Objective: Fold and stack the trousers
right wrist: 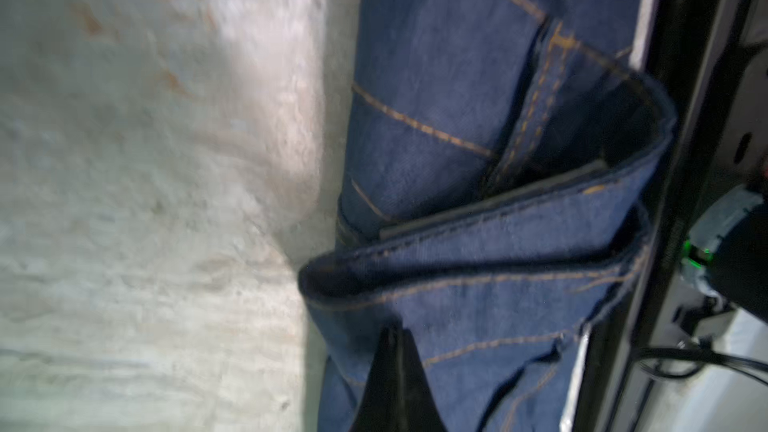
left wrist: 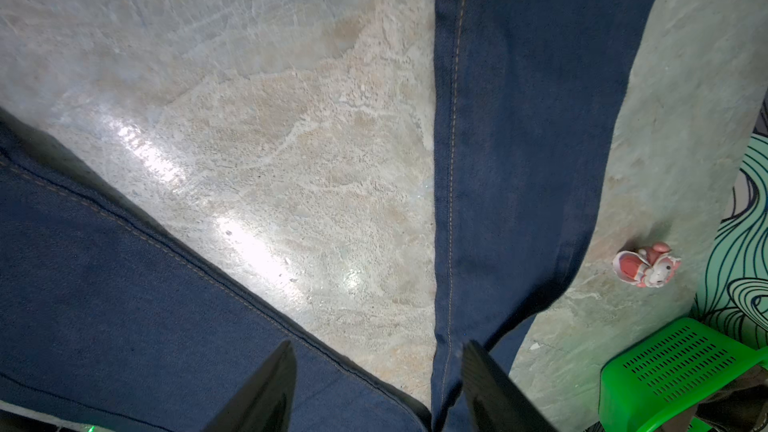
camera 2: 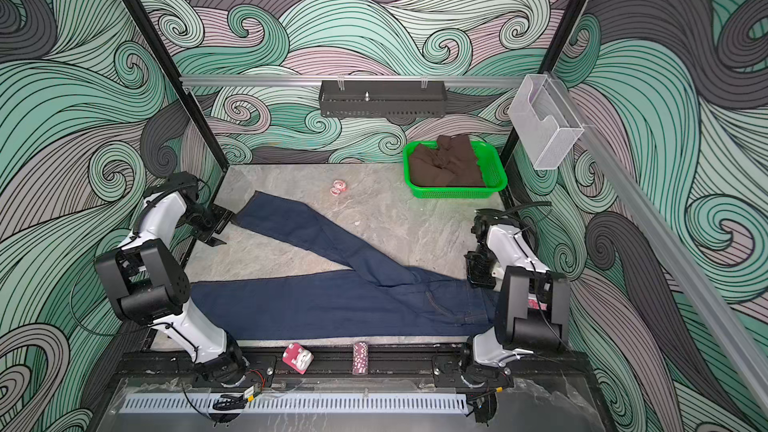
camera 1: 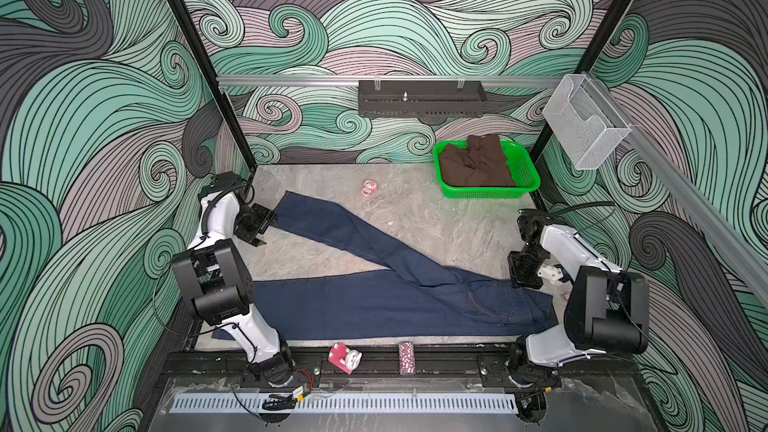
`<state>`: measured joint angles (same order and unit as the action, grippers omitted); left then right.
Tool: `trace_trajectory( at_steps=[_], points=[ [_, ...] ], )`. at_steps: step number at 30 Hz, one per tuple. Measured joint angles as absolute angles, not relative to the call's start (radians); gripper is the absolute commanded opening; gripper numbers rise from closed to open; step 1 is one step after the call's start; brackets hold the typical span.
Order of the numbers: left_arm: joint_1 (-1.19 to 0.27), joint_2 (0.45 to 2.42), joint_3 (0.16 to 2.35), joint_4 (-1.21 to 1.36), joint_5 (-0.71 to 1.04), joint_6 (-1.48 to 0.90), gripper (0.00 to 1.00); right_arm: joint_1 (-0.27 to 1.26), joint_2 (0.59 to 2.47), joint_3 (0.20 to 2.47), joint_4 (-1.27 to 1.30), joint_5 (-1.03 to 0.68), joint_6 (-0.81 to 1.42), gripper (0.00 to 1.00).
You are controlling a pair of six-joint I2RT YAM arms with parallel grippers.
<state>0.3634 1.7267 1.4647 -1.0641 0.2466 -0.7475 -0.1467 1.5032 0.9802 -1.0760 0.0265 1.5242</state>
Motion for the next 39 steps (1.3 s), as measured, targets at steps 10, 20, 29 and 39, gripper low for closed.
trace_trajectory(
  at_steps=[10, 20, 29, 39],
  points=[
    [0.363, 1.727, 1.49, -1.063, 0.246, -0.748, 0.66, -0.185, 1.442, 1.195, -1.102, 0.025, 1.523, 0.0],
    [0.363, 1.727, 1.49, -1.063, 0.245, -0.748, 0.66, -0.191, 1.475, 1.14, -1.111, 0.011, 1.507, 0.69],
    [0.363, 1.727, 1.49, -1.063, 0.243, -0.748, 0.66, -0.191, 1.539, 1.023, -1.09, -0.021, 1.502, 0.69],
    [0.363, 1.737, 1.49, -1.063, 0.238, -0.748, 0.66, -0.191, 1.615, 1.007, -1.061, -0.035, 1.494, 0.55]
  ],
)
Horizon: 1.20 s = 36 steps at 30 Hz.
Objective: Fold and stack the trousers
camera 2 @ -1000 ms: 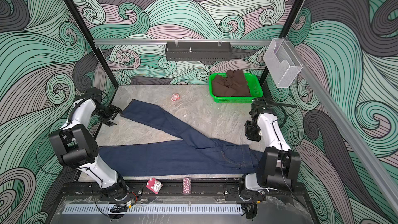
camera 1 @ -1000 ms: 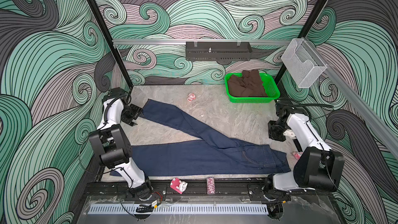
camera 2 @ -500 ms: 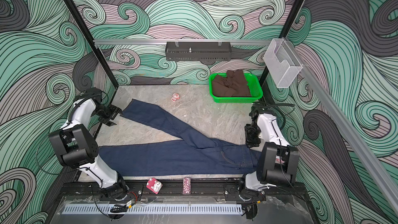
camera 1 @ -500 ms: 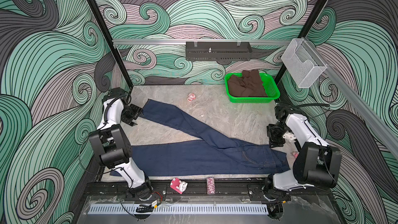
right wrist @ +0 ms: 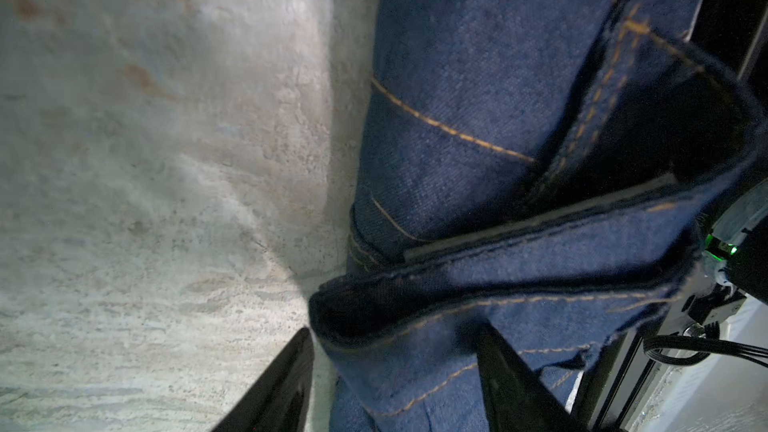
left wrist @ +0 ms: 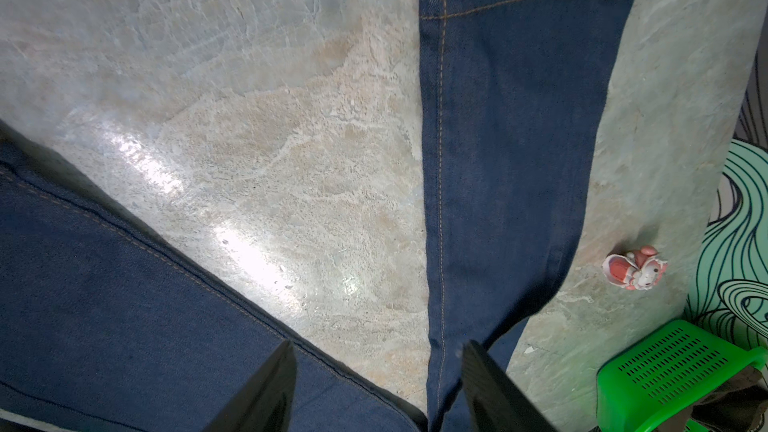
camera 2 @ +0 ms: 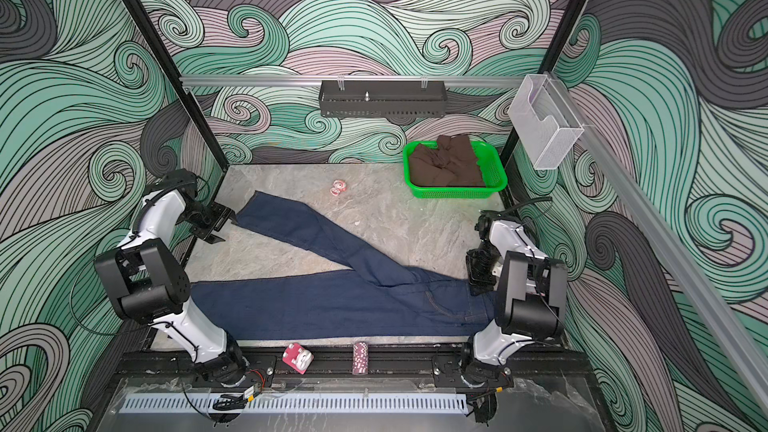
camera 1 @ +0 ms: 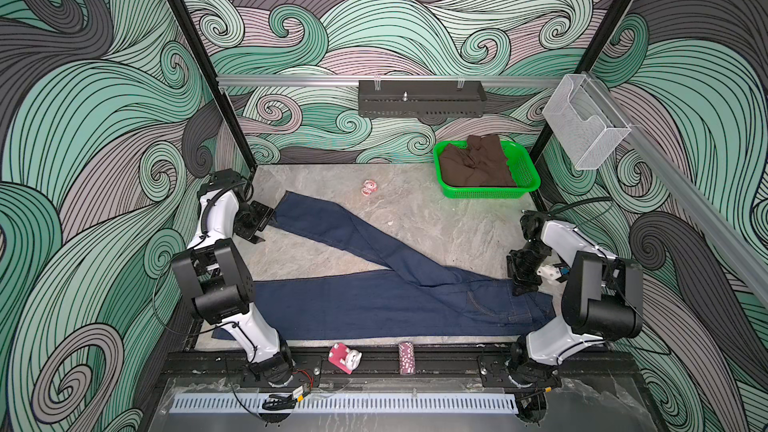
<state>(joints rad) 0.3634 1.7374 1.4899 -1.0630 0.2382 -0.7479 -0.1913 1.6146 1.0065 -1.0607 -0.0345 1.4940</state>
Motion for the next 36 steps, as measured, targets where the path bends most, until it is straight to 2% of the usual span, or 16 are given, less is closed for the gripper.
trace_trajectory(
  at_steps=[7, 9, 14, 24, 36],
  points=[
    [0.363, 1.748, 1.49, -1.063, 0.235, -0.748, 0.66, -0.191, 1.614, 1.0, -1.053, -0.035, 1.495, 0.18],
    [0.363, 1.751, 1.491, -1.063, 0.234, -0.748, 0.66, -0.191, 1.609, 1.0, -1.053, -0.035, 1.497, 0.1],
    [0.363, 1.763, 1.505, -1.065, 0.232, -0.748, 0.66, -0.191, 1.568, 1.041, -1.072, -0.035, 1.503, 0.04],
    [0.363, 1.766, 1.527, -1.07, 0.23, -0.748, 0.66, -0.202, 1.55, 1.289, -1.118, -0.032, 1.528, 0.03],
    [0.363, 1.76, 1.543, -1.116, 0.208, -0.743, 0.66, -0.255, 1.849, 1.577, -1.098, 0.025, 1.615, 0.02]
  ],
)
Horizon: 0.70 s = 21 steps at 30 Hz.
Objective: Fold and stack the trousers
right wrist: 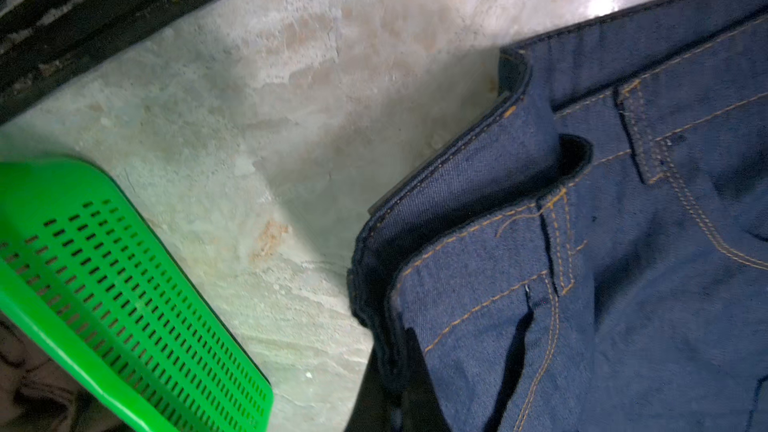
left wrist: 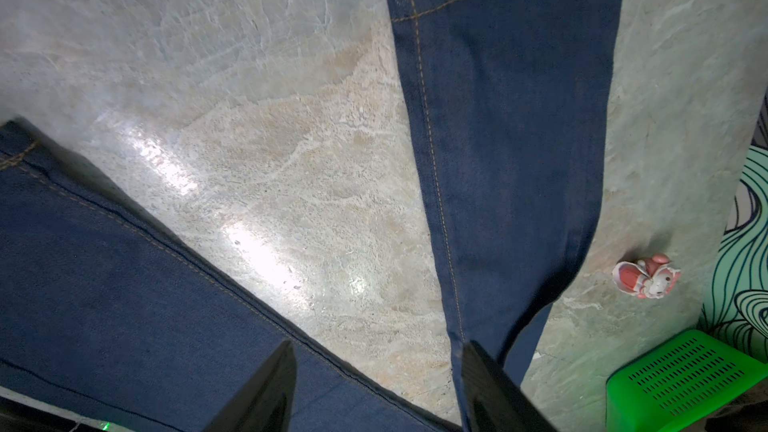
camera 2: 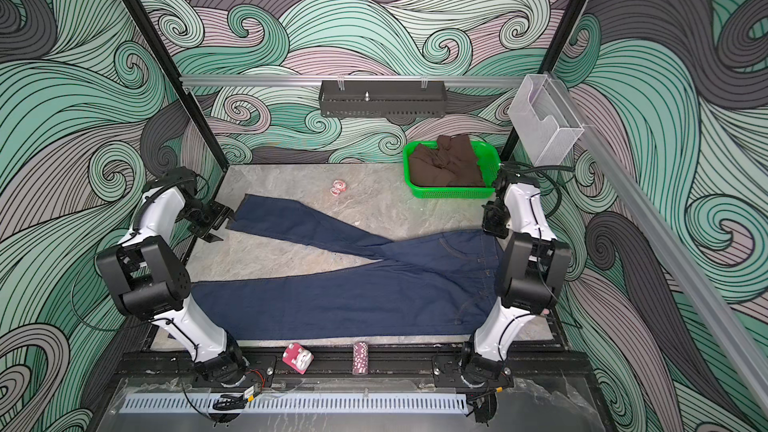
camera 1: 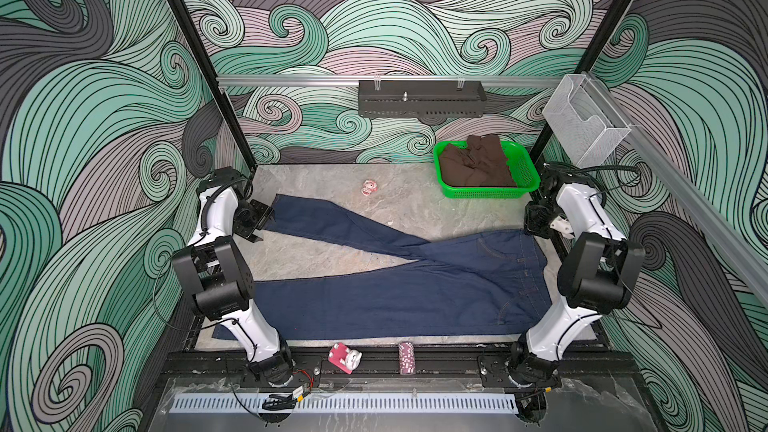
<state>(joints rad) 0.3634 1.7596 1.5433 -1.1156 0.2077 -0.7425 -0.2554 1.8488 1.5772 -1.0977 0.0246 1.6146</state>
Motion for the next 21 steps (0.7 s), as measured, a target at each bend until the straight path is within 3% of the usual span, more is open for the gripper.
trace_trajectory(
  at_steps=[7, 14, 21],
  points=[
    [0.363, 1.743, 1.584, -1.168, 0.191, -0.731, 0.66, -0.258, 2.009, 1.693, -1.067, 0.051, 1.684, 0.01],
    [0.363, 1.743, 1.635, -1.188, 0.186, -0.723, 0.66, -0.288, 2.046, 1.835, -1.058, 0.053, 1.708, 0.01],
    [0.361, 1.773, 1.635, -1.169, 0.195, -0.725, 0.66, -0.313, 2.137, 1.989, -1.076, 0.052, 1.7, 0.11]
  ],
)
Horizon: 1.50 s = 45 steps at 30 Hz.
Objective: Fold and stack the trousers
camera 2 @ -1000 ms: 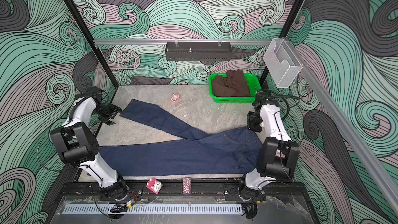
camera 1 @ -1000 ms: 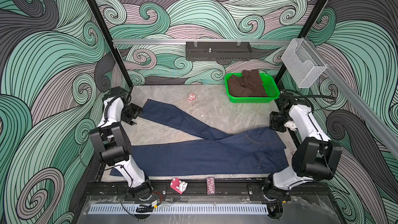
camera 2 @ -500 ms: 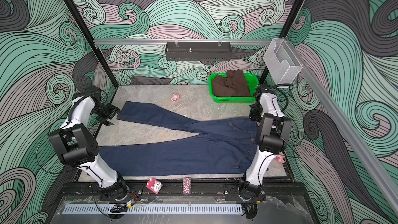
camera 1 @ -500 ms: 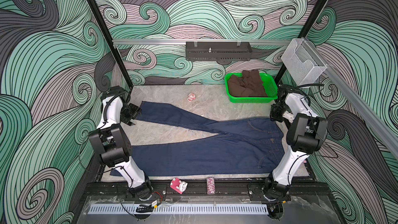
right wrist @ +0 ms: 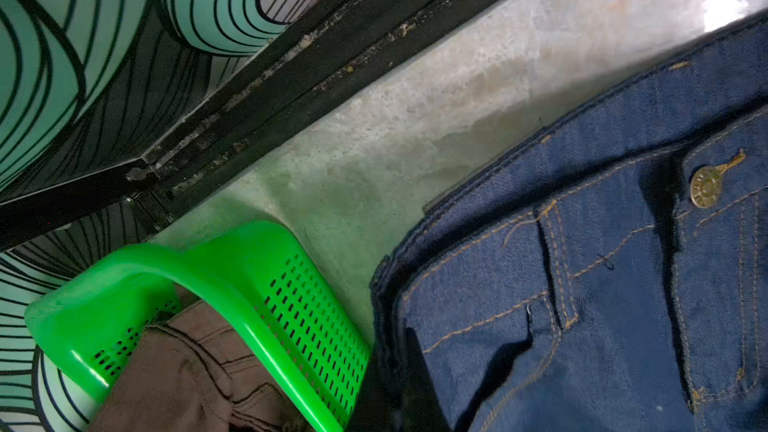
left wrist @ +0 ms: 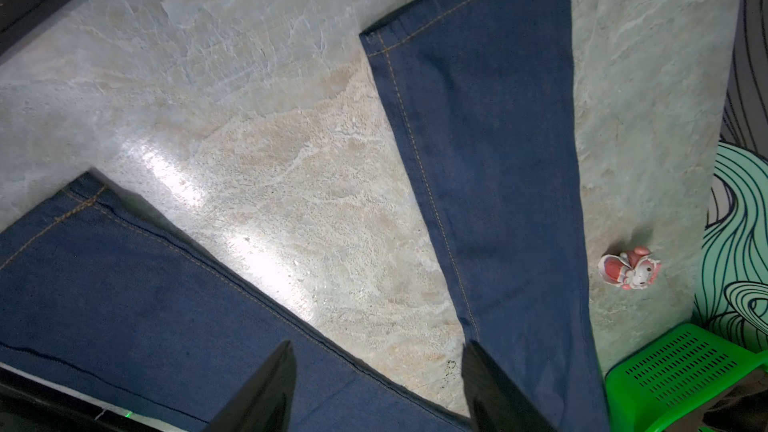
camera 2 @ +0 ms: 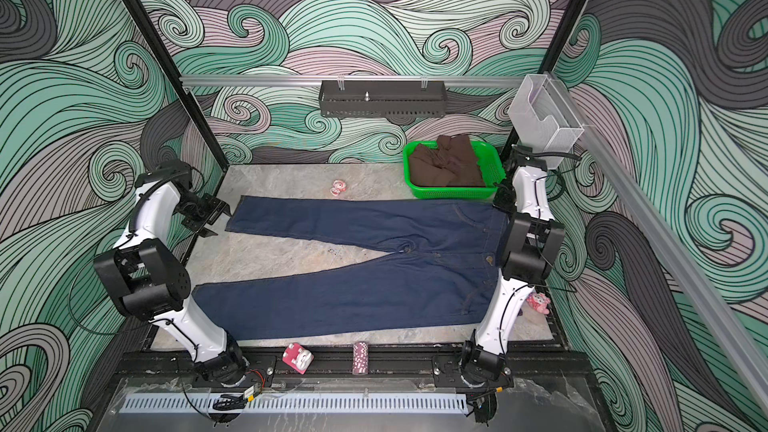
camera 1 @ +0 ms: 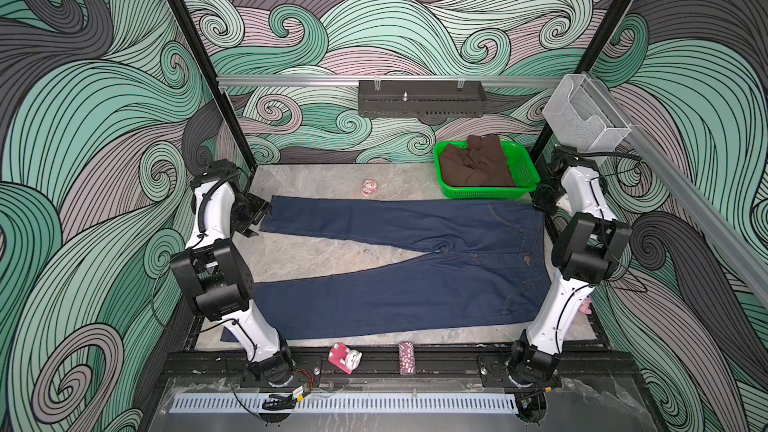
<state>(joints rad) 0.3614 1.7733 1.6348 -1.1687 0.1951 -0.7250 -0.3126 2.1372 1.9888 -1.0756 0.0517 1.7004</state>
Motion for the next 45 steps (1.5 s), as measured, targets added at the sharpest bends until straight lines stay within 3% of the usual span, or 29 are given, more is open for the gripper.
trace_trajectory(
  at_steps=[6, 9, 13, 17, 20, 25, 31, 37, 45],
  points=[
    [0.34, 1.805, 1.623, -1.145, 0.206, -0.726, 0.66, -0.307, 2.226, 2.001, -1.081, 0.045, 1.67, 0.6],
    [0.335, 1.805, 1.621, -1.144, 0.208, -0.725, 0.66, -0.307, 2.233, 2.002, -1.085, 0.045, 1.649, 0.73],
    [0.331, 1.805, 1.621, -1.147, 0.209, -0.725, 0.66, -0.31, 2.198, 2.001, -1.089, 0.044, 1.609, 0.79],
    [0.331, 1.802, 1.618, -1.153, 0.21, -0.724, 0.67, -0.311, 2.074, 1.908, -1.076, 0.027, 1.561, 0.8],
    [0.332, 1.772, 1.552, -1.136, 0.22, -0.727, 0.67, -0.304, 1.895, 1.701, -1.061, 0.01, 1.534, 0.75],
    [0.342, 1.717, 1.373, -1.121, 0.26, -0.746, 0.67, -0.277, 1.632, 1.263, -1.001, -0.031, 1.521, 0.59],
    [0.355, 1.657, 1.228, -1.089, 0.29, -0.76, 0.67, -0.278, 1.541, 0.928, -0.903, -0.087, 1.454, 0.41],
    [0.413, 1.545, 1.104, -1.058, 0.316, -0.764, 0.67, -0.291, 1.427, 0.701, -0.821, -0.115, 1.406, 0.38],
    [0.537, 1.514, 1.02, -1.058, 0.326, -0.736, 0.67, -0.331, 1.359, 0.63, -0.772, -0.162, 1.332, 0.38]
  ],
)
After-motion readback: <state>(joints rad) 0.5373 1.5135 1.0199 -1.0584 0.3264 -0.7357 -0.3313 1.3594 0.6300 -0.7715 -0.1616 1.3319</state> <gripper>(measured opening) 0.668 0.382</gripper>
